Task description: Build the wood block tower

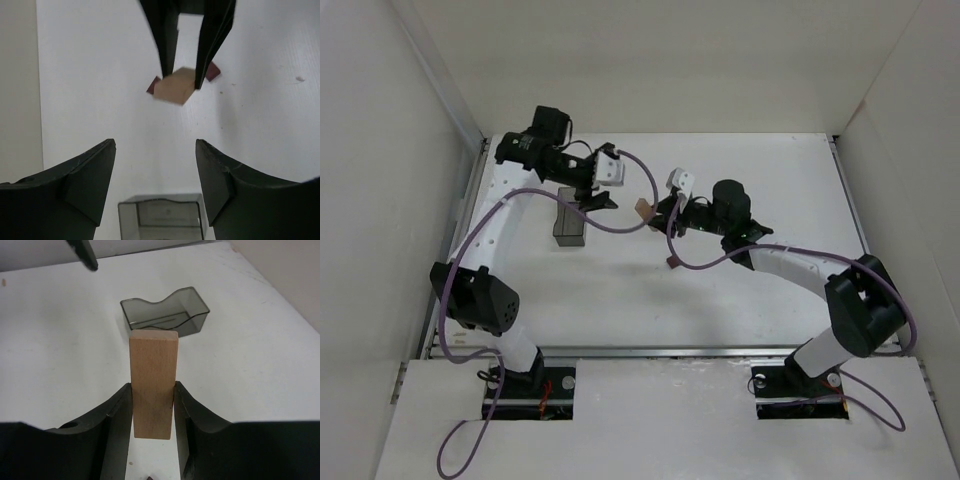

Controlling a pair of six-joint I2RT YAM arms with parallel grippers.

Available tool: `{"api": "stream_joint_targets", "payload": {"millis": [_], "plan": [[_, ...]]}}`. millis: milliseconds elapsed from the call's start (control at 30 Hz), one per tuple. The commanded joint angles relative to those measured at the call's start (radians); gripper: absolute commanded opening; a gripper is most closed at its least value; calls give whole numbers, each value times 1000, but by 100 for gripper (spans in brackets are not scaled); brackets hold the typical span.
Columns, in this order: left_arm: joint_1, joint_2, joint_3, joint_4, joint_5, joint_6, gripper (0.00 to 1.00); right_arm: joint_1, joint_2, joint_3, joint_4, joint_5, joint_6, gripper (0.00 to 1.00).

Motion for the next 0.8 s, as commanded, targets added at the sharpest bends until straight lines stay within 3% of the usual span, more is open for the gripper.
{"api": "stream_joint_targets", "payload": {"millis": [0,333,533,700,767], "plan": [[-82,-5,12,-77,35,175,62,1,-4,24,135,-117,-43,0],[-162,35,-34,-35,-48,189,60,1,-4,24,157,-160,-53,0],[-171,44,-34,80,-39,37,55,1,-4,24,148,-169,-53,0],[-171,53,-22,71,-51,11,35,1,-4,24,148,-160,-53,0],[-171,53,-22,61,-51,22,22,1,-4,24,148,-160,-53,0]]}}
